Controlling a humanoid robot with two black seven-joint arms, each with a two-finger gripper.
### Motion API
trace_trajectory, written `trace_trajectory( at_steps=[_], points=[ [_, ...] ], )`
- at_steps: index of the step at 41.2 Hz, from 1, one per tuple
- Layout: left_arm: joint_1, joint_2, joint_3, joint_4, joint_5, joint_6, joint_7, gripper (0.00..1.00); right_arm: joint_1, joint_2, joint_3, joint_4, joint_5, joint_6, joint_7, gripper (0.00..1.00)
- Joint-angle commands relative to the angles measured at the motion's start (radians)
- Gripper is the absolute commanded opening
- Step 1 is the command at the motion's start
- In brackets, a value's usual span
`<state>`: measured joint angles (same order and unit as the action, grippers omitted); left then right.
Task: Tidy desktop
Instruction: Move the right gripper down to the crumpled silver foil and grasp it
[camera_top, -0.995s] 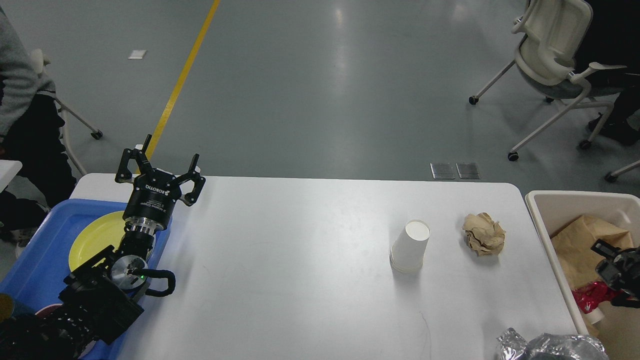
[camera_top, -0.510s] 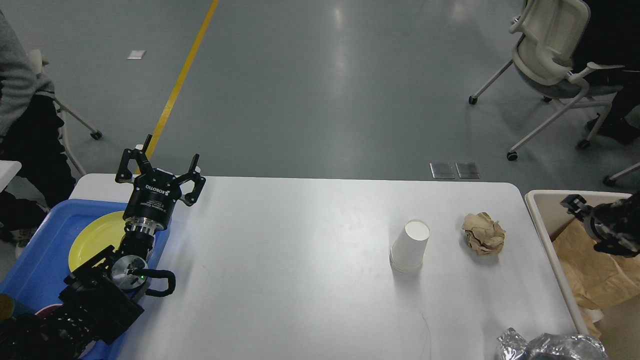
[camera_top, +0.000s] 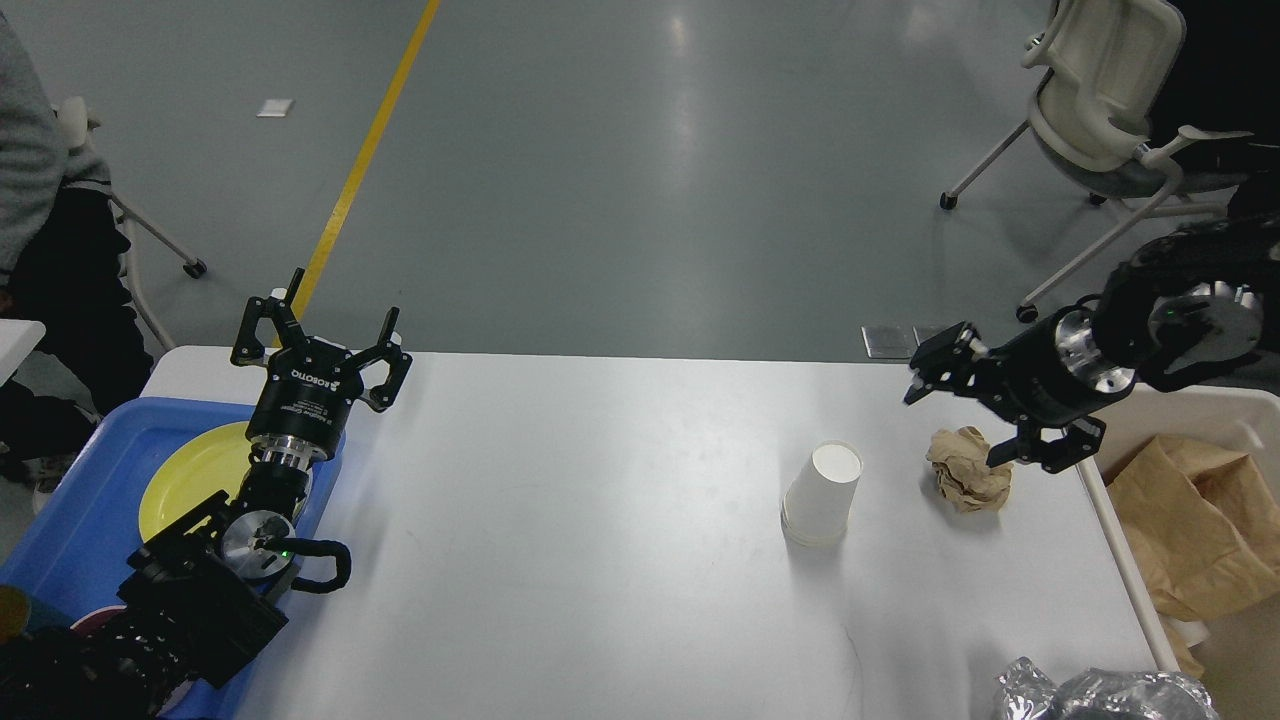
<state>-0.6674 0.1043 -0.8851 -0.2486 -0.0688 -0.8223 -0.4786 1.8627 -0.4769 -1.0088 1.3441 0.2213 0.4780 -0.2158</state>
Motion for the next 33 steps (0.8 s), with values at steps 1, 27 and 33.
trace_trajectory(
  at_steps=[1, 27, 33],
  points=[
    [0.0, 0.0, 0.0, 0.0, 0.0, 0.0, 0.0, 0.99, 0.127, 0.115, -0.021, 0.176, 0.004, -0.021, 0.003, 1.0],
    [0.0, 0.0, 0.0, 0.0, 0.0, 0.002, 0.0, 0.99, -0.177, -0.144, -0.177, 0.178, 0.248, -0.188, -0.013, 1.0],
    [0.0, 0.0, 0.0, 0.0, 0.0, 0.002, 0.0, 0.99, -0.351, -0.166, -0.094, 0.158, 0.387, -0.375, -0.013, 1.0]
  ],
)
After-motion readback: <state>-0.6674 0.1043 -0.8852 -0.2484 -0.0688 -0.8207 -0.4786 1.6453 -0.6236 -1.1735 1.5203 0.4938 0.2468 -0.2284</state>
